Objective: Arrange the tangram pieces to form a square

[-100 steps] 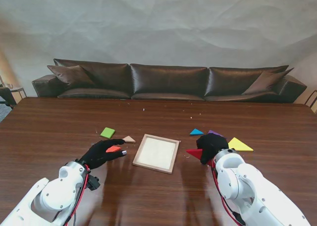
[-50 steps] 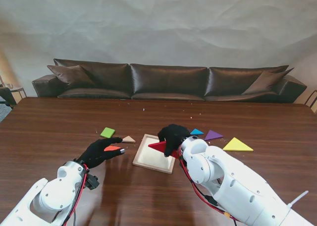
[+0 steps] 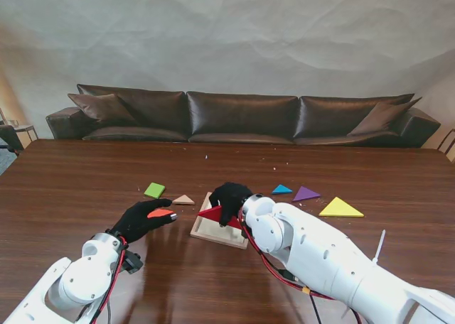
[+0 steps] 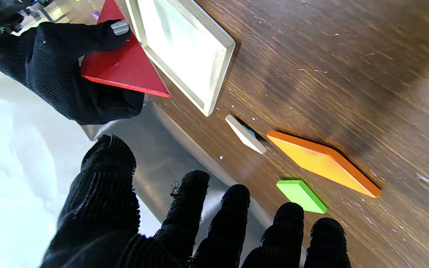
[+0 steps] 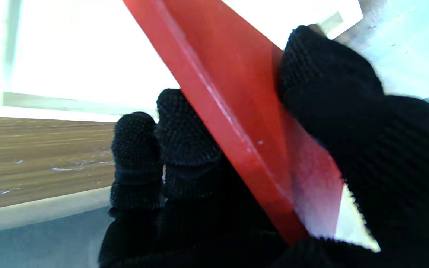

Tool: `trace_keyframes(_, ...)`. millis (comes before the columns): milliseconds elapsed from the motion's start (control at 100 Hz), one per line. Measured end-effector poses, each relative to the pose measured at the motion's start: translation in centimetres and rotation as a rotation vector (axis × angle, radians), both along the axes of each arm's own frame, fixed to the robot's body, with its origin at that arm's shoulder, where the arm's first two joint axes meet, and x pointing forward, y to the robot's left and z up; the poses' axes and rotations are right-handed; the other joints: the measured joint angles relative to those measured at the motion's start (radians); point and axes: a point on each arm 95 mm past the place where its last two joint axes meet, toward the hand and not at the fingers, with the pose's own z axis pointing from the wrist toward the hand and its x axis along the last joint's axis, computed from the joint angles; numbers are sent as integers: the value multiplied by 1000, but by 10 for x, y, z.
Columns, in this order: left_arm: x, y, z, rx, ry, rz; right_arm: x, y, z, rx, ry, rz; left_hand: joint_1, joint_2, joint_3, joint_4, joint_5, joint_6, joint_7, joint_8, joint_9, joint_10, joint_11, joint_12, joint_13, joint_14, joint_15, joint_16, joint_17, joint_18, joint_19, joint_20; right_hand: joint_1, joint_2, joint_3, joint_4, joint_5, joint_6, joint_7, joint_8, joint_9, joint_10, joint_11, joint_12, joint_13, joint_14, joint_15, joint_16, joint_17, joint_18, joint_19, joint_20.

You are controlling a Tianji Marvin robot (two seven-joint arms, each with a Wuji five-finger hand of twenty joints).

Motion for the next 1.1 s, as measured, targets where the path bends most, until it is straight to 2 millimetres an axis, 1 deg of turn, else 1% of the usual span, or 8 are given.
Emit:
trace_keyframes(50,2,-1,0,1,1,-1,1,1,-3,-2,1,3,0,0,0,0,0,0,0,0,0,0,0,0,0,0,0,0,0,0,0,0,1,2,0,0,-2,2,0,0,0,0,-1,0,0,0,0,0,0,3,-6,0)
trace_keyframes(60,2,-1,0,1,1,-1,1,1,-4,-3,1,4,0,0,0,0,0,0,0,0,0,0,0,0,0,0,0,0,0,0,0,0,1,14,-1,0,-9,4,0,0,0,0,-1,0,-1,0,0,0,0,3,-10,0)
trace_keyframes(310,12,-2,5,1,-4,-7,1,7,-15,-13,15,41,0,0,0,0,0,0,0,0,0,0,0,0,0,0,0,0,0,0,0,0,4,15,-2,0,-11,10,0,0,0,0,-12,2,-1,0,-1,0,0,12,-14,0)
trace_keyframes(550,13,-1,5,0,-11,-10,2,5,-24,-38,36,66,0,0,0,0,0,0,0,0,0,0,0,0,0,0,0,0,0,0,0,0,6,26,-16,0,-18,10,0,0,0,0,-14,11,-1,0,-11,0,0,12,-26,0)
trace_keyframes(690,11,-1,3,0,-7,-7,2,4,-27,-56,45,81,0,0,0,0,0,0,0,0,0,0,0,0,0,0,0,0,0,0,0,0,15,37,-25,0,-22,11,-7,0,-2,0,-36,12,-2,0,-27,-1,0,16,-39,0)
trace_keyframes(820,9,0,1,3,1,-5,5,3,-30,-57,58,76,0,0,0,0,0,0,0,0,0,0,0,0,0,0,0,0,0,0,0,0,16,48,-25,0,-33,11,-37,-22,-3,0,-40,14,-2,1,-40,-7,0,37,-49,0)
trace_keyframes(920,8,0,1,8,6,-3,5,3,-31,-59,59,83,0,0,0,0,0,0,0,0,0,0,0,0,0,0,0,0,0,0,0,0,17,56,-25,1,-52,11,-53,-47,-16,1,-24,43,-8,5,-63,-14,0,41,-64,0)
trace_keyframes(1100,8,0,1,10,11,-7,6,3,-31,-62,56,88,0,0,0,0,0,0,0,0,0,0,0,0,0,0,0,0,0,0,0,0,29,65,-15,2,-66,11,-189,-88,-30,2,-23,53,-13,7,-120,-44,0,51,-96,0)
